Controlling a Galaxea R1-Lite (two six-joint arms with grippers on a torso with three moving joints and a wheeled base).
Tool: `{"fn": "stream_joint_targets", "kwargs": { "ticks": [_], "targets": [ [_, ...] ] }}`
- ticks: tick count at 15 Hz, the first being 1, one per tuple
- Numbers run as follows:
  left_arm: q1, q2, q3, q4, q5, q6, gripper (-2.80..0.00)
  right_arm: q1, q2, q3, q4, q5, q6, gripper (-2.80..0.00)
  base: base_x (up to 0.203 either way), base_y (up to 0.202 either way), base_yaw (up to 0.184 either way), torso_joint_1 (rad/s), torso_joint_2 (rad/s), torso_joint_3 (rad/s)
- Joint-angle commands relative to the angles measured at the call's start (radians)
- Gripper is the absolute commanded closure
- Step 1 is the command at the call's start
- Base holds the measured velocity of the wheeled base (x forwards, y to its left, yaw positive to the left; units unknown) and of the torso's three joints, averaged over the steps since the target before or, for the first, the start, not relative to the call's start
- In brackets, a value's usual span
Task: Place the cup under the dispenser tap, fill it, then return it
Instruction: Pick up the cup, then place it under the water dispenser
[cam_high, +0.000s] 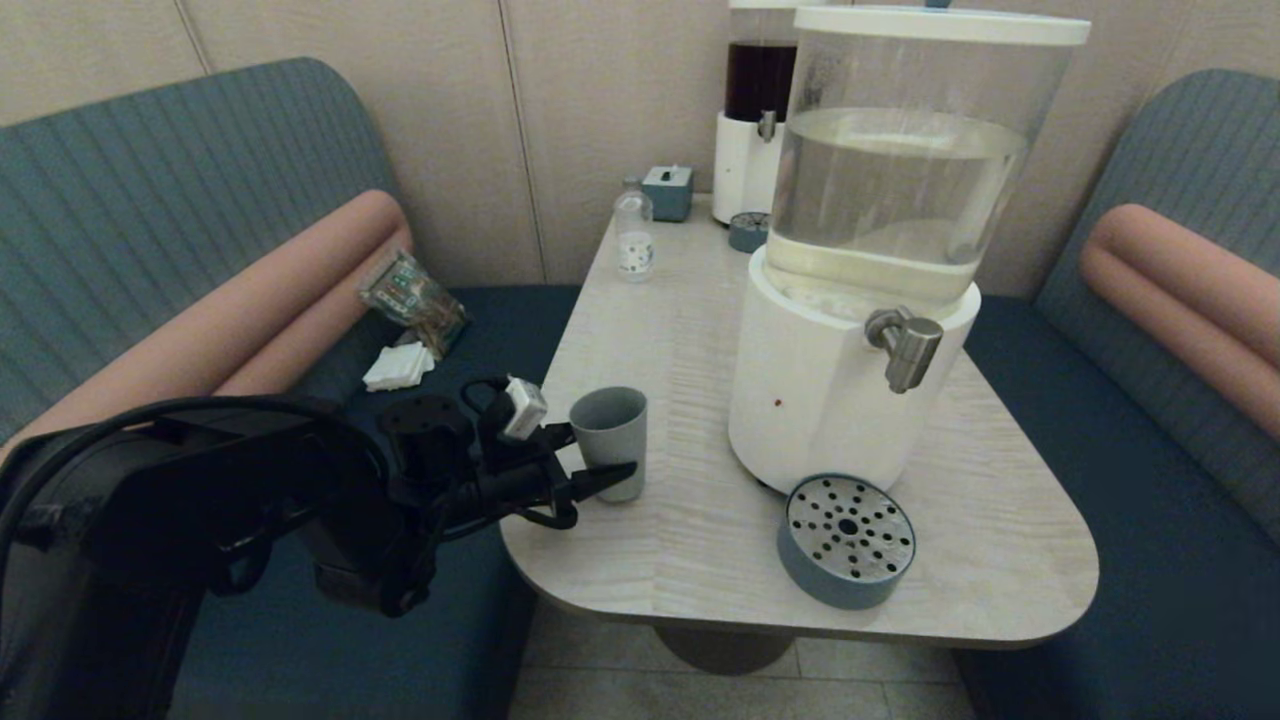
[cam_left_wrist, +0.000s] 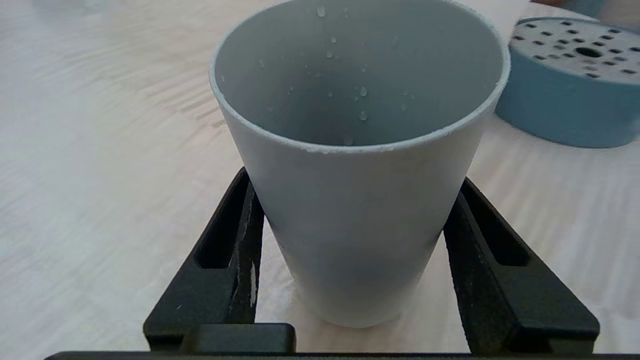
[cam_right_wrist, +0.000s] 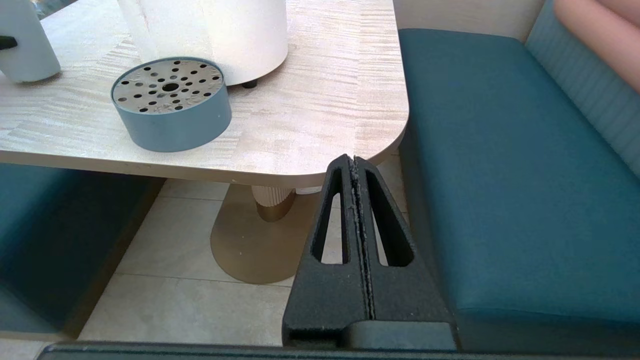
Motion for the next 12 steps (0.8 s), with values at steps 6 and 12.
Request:
{"fn": "stream_joint_targets", "kwargs": {
  "ticks": [6, 12],
  "targets": [
    [-0.047, -0.287, 0.229, -0.004, 0.003, -0.009, 0.0, 0.0, 0.0, 0.015, -0.001, 0.0, 0.0, 0.0, 0.0, 0.0, 0.0, 0.0, 0.0, 0.0],
    [-0.275, -0.365, 0.287, -0.001, 0.147, -0.061, 0.0, -0.001, 0.0, 0.014, -0.001, 0.0, 0.0, 0.0, 0.0, 0.0, 0.0, 0.0, 0.0, 0.0]
  ]
}}
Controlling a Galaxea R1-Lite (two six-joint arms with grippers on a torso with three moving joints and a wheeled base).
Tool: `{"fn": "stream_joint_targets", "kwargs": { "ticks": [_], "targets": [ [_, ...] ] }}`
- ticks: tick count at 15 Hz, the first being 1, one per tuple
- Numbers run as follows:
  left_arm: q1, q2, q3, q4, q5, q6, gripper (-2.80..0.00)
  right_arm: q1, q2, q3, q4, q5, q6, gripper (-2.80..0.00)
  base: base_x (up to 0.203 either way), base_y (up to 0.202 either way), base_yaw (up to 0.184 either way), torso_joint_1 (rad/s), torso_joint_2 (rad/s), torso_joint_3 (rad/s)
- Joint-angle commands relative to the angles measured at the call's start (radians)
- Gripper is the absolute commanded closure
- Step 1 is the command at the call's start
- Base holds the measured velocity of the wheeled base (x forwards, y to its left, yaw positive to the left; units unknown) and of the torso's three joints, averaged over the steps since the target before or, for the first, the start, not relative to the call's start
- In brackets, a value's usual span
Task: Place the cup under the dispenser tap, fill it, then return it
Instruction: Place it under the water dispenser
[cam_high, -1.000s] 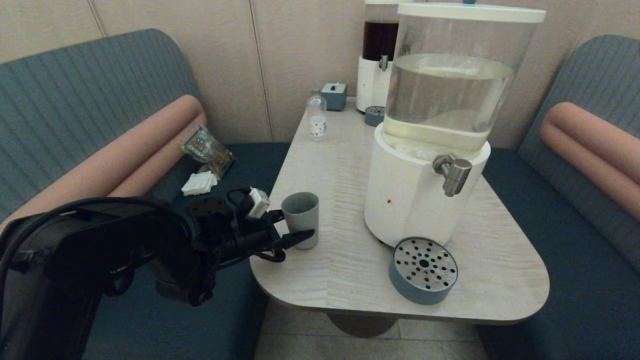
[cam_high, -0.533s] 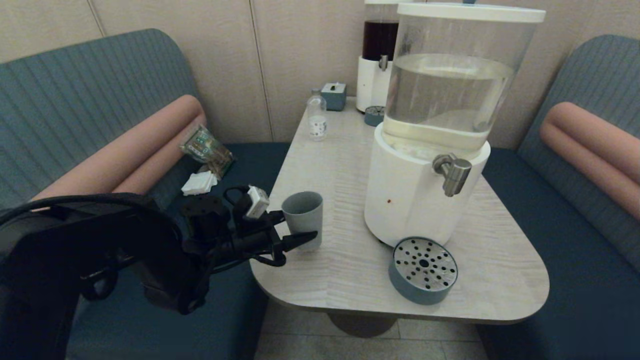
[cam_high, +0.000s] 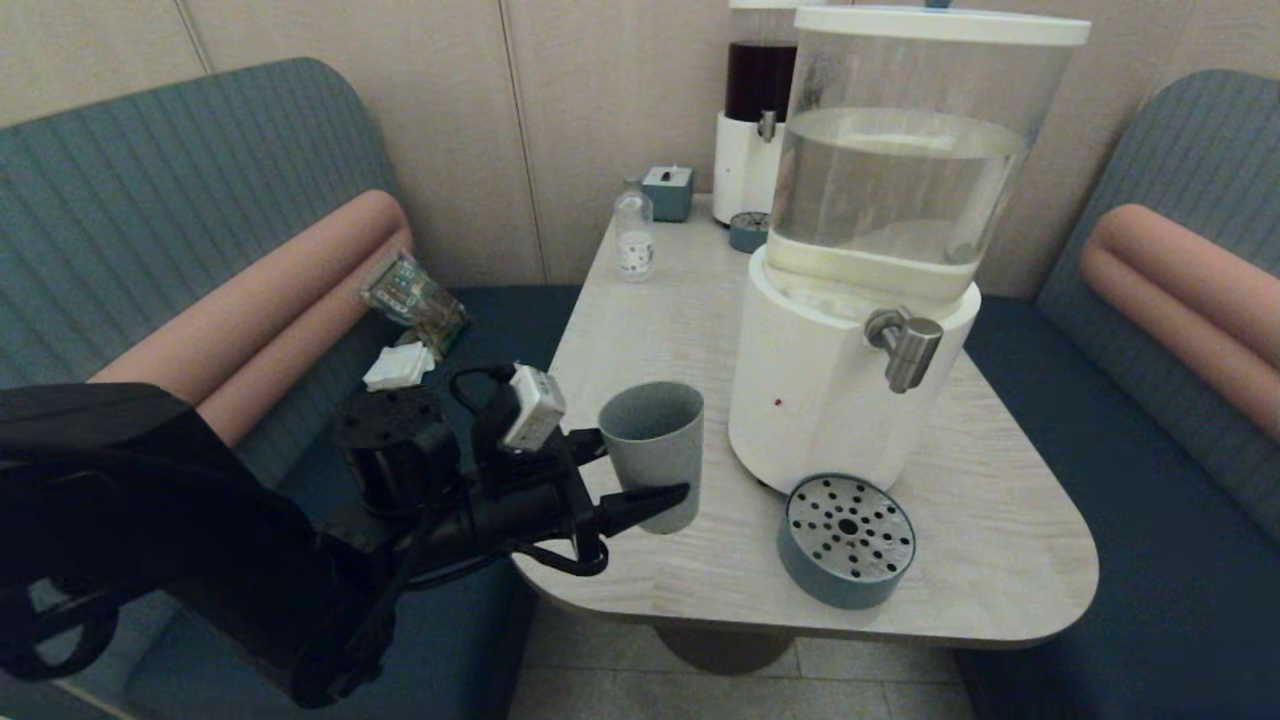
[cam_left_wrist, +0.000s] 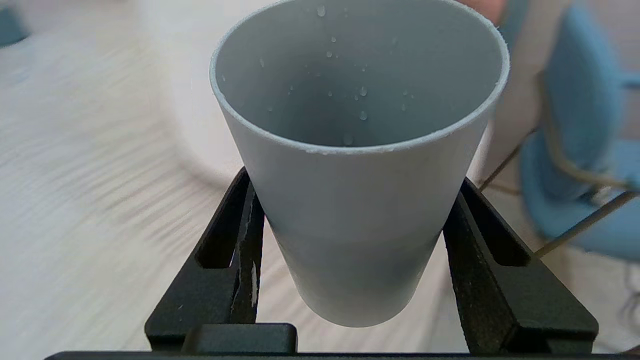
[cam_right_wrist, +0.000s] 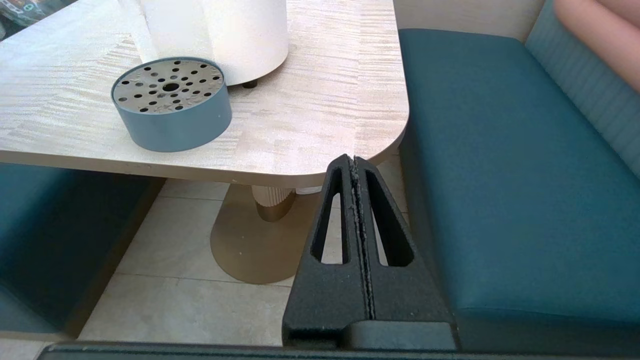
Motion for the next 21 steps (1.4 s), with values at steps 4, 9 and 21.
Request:
{"fn": "stream_joint_targets", "kwargs": {
  "ticks": [4, 9, 21],
  "targets": [
    [-0.167, 0.026, -0.083, -0.009, 0.094, -0.027, 0.0, 0.0, 0.0, 0.015, -0.001, 0.0, 0.0, 0.0, 0.0, 0.0, 0.0, 0.0, 0.0, 0.0],
    [-0.204, 0.118, -0.18, -0.012, 0.111, -0.03, 0.0, 0.0, 0.0, 0.014, -0.001, 0.0, 0.0, 0.0, 0.0, 0.0, 0.0, 0.0, 0.0, 0.0],
    [-0.264, 0.34, -0.45, -0.013, 0.123, -0.054, 0.0, 0.0, 0.0, 0.014, -0.001, 0.0, 0.0, 0.0, 0.0, 0.0, 0.0, 0.0, 0.0, 0.0]
  ]
}}
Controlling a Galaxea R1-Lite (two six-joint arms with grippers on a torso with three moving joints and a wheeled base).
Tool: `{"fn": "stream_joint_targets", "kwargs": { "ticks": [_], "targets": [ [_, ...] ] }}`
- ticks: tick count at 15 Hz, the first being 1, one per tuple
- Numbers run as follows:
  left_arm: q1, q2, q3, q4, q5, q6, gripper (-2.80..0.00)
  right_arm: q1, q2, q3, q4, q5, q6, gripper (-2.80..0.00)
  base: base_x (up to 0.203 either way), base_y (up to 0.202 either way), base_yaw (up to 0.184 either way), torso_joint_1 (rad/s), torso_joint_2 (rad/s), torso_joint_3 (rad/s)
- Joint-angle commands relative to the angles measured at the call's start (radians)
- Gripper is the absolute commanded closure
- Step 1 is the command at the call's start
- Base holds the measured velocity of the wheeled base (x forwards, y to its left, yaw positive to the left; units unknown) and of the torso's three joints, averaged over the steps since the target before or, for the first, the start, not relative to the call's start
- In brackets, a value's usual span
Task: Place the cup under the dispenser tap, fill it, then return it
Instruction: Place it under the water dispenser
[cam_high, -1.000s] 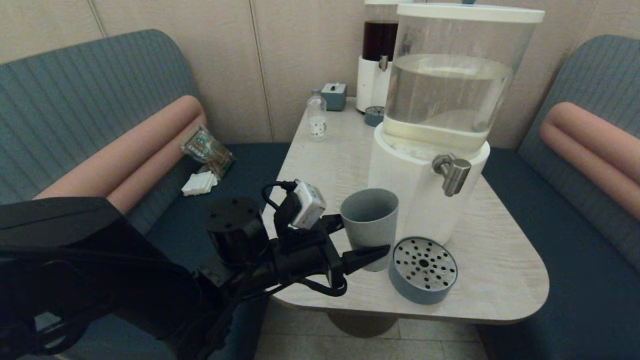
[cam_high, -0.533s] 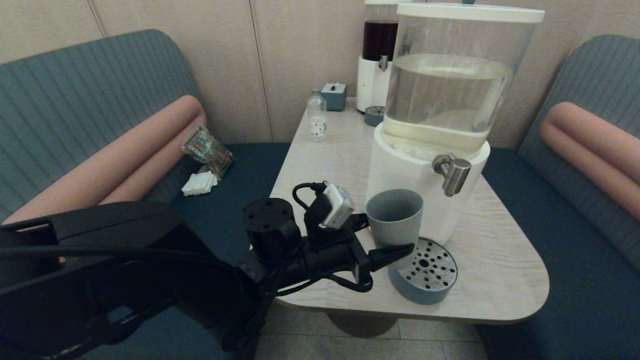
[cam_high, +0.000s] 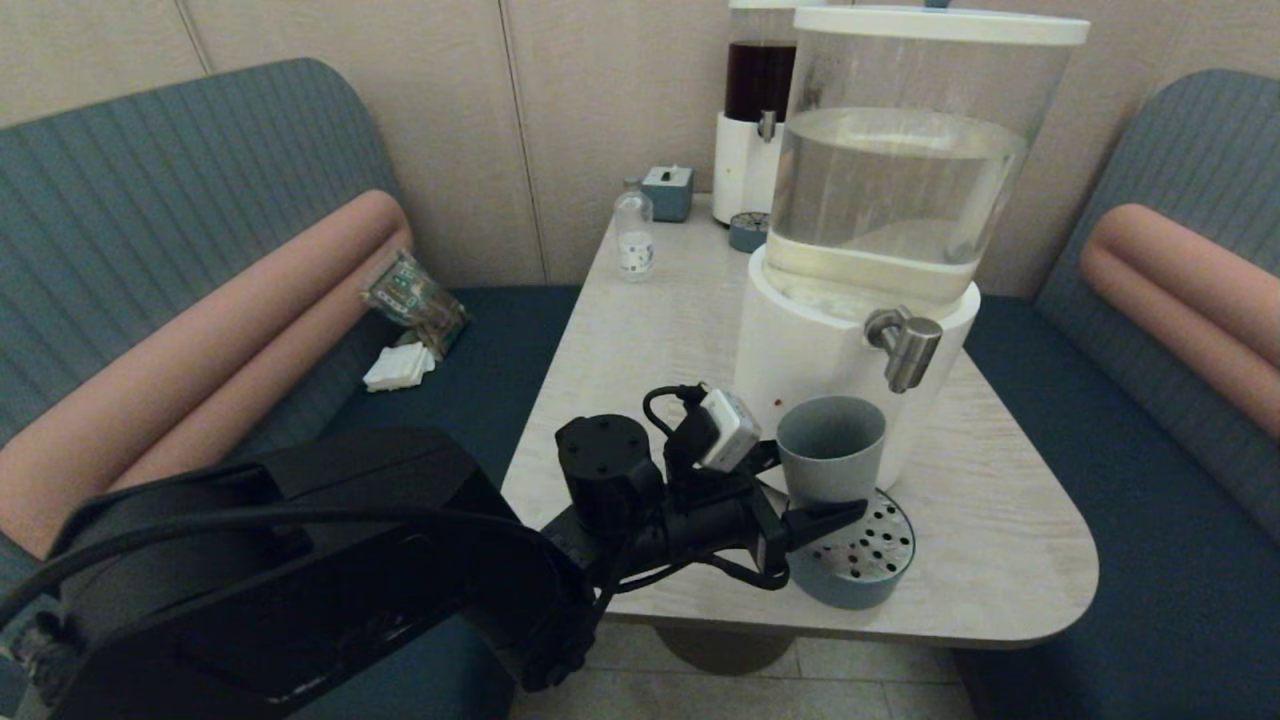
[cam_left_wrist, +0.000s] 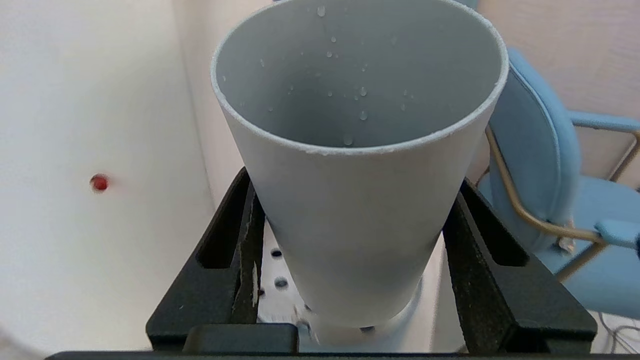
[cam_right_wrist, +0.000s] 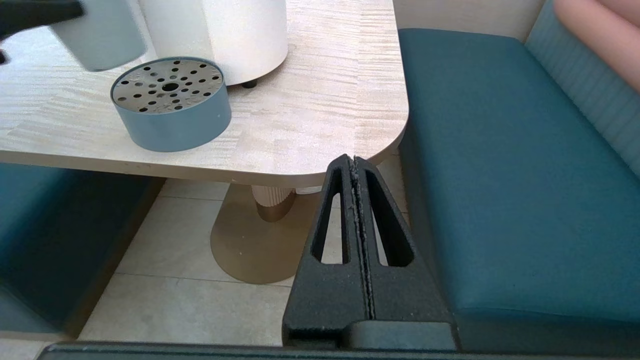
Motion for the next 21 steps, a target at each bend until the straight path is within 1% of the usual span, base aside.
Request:
{"fn": "stream_joint_targets", "kwargs": {
  "ticks": [1, 9, 15, 21],
  "targets": [
    [-0.001, 0.066, -0.061, -0.006, -0.003, -0.002, 0.0, -0.001, 0.0, 0.015, -0.001, 0.0, 0.0, 0.0, 0.0, 0.0, 0.0, 0.0, 0.0, 0.0],
    [-0.001, 0.191, -0.186, -0.008, -0.003, -0.003, 0.0, 0.0, 0.0, 0.014, -0.001, 0.0, 0.0, 0.0, 0.0, 0.0, 0.0, 0.0, 0.0, 0.0],
    [-0.001, 0.224, -0.227, -0.003, -0.003, -0.002, 0.0, -0.001, 0.0, 0.015, -0.001, 0.0, 0.0, 0.0, 0.0, 0.0, 0.0, 0.0, 0.0, 0.0],
    [-0.004, 0.227, -0.233, -0.003, -0.001, -0.004, 0.0, 0.0, 0.0, 0.014, -0.001, 0.0, 0.0, 0.0, 0.0, 0.0, 0.0, 0.0, 0.0, 0.0]
  ]
}}
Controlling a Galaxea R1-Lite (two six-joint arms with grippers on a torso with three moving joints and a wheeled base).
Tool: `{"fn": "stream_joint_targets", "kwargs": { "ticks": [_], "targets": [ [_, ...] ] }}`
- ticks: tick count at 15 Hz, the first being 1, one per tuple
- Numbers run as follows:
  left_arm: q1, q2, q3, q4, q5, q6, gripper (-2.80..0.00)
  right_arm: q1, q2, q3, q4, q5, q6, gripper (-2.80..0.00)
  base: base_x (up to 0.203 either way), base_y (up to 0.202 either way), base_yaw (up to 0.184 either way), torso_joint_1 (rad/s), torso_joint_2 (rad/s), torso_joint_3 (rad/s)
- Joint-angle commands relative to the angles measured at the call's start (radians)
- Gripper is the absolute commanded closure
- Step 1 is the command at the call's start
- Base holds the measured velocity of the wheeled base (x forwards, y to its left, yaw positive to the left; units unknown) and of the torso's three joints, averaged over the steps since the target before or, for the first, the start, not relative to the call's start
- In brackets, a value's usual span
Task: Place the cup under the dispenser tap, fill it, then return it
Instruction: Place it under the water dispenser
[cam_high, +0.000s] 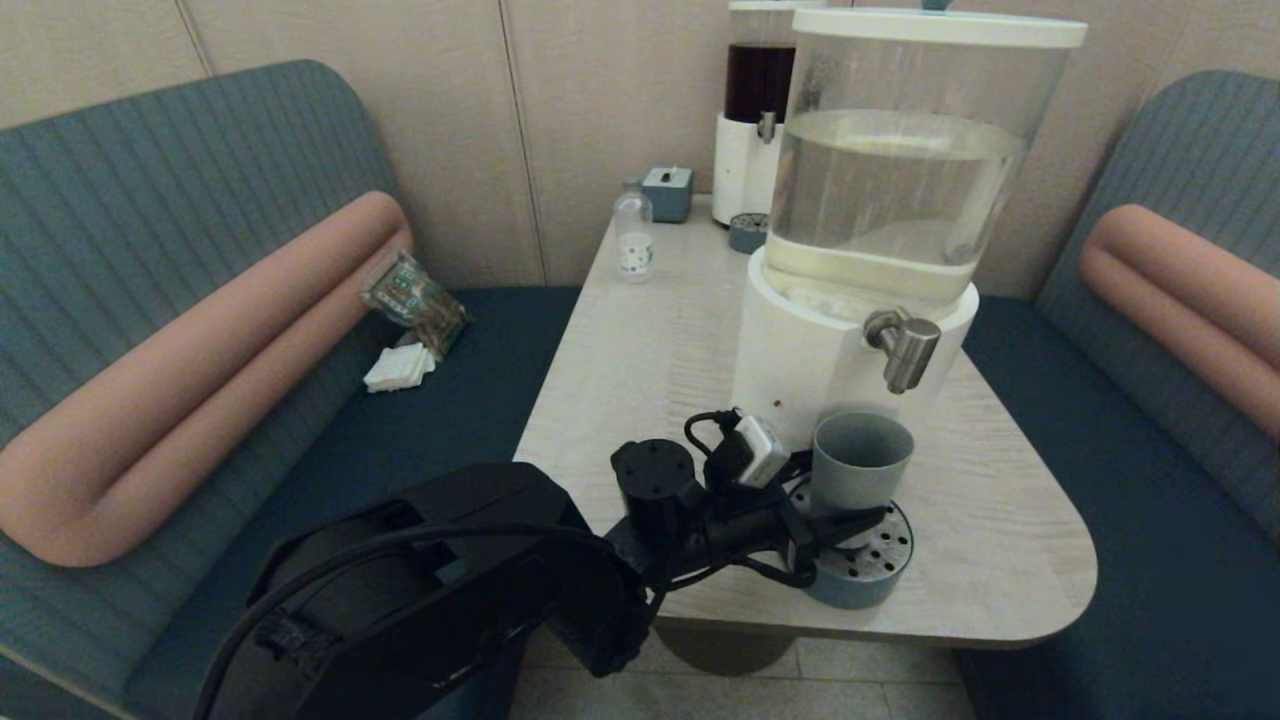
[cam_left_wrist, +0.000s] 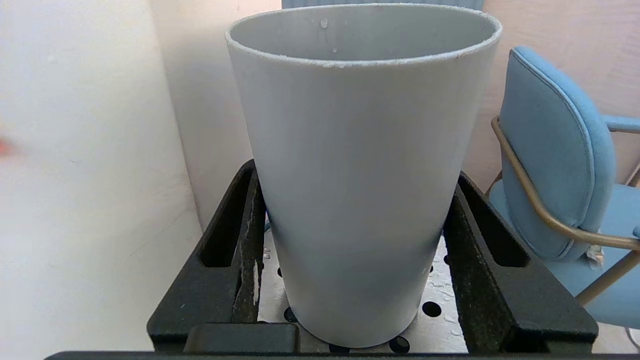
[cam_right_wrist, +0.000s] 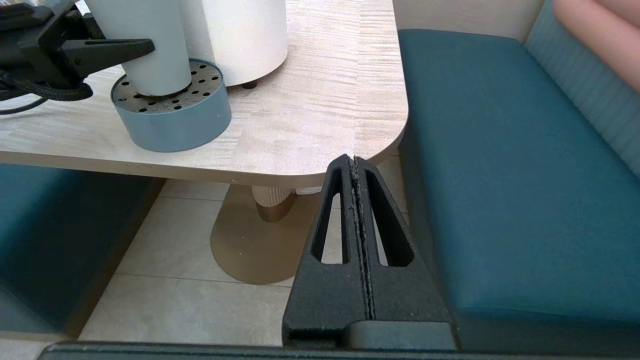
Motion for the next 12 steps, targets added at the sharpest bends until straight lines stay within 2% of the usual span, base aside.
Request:
{"fn": "stream_joint_targets", "kwargs": {
  "ticks": [1, 12],
  "targets": [
    [0.0, 0.006, -0.008, -0.006, -0.002, -0.001, 0.0, 0.0, 0.0, 0.014, -0.001, 0.0, 0.0, 0.0, 0.0, 0.0, 0.0, 0.0, 0.0, 0.0],
    [-0.007, -0.03, 0.03, -0.012, 0.01, -0.002, 0.0, 0.0, 0.0, 0.014, -0.001, 0.0, 0.0, 0.0, 0.0, 0.0, 0.0, 0.0, 0.0, 0.0]
  ]
}}
